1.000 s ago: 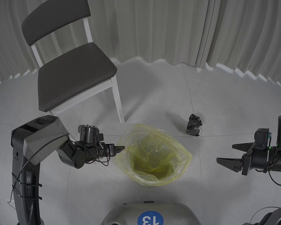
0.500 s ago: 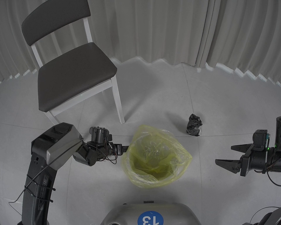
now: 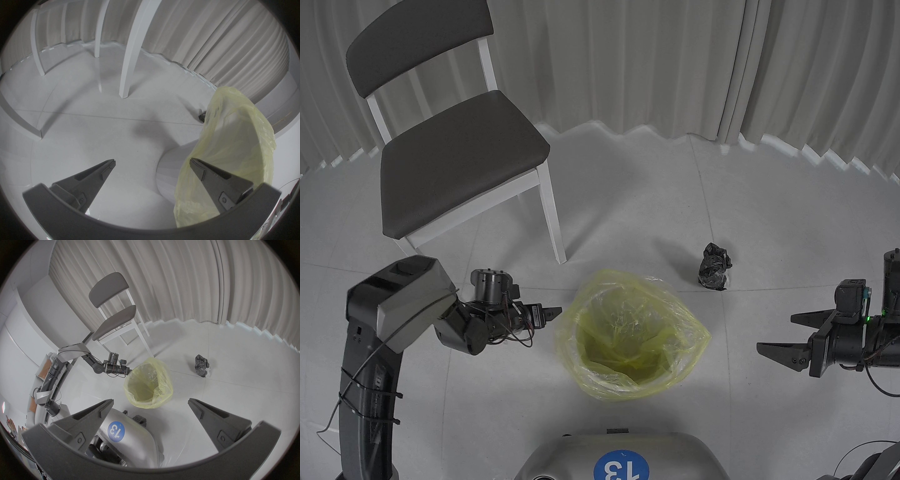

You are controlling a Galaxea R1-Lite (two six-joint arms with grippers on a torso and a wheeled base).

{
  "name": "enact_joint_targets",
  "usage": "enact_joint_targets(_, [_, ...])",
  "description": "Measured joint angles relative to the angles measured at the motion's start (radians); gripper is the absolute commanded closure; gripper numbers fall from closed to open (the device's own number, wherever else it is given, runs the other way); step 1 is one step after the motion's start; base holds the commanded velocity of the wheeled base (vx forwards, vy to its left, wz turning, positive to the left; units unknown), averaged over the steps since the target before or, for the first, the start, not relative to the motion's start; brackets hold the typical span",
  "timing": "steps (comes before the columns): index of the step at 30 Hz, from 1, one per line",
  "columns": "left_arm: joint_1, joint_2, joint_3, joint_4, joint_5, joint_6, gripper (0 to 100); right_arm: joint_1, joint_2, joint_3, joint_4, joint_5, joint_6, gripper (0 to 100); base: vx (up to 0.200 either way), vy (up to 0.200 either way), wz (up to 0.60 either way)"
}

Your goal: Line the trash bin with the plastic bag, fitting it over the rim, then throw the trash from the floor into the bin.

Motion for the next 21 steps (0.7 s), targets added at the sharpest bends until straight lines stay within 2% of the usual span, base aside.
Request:
enact_joint_targets(9, [0.013,-0.13,0.067,-0.035,-0.013,-0.056,0,0.001,-0.014,-0.001,0.001,0.0,-0.001,0,0.0,0.0,0.0])
enact_joint_targets(21, [-0.075,-0.086,-0.124,0.06,-0.001,-0.048,0,0.003,-0.023,0.001,0.005,0.001,-0.005,0,0.0,0.0,0.0])
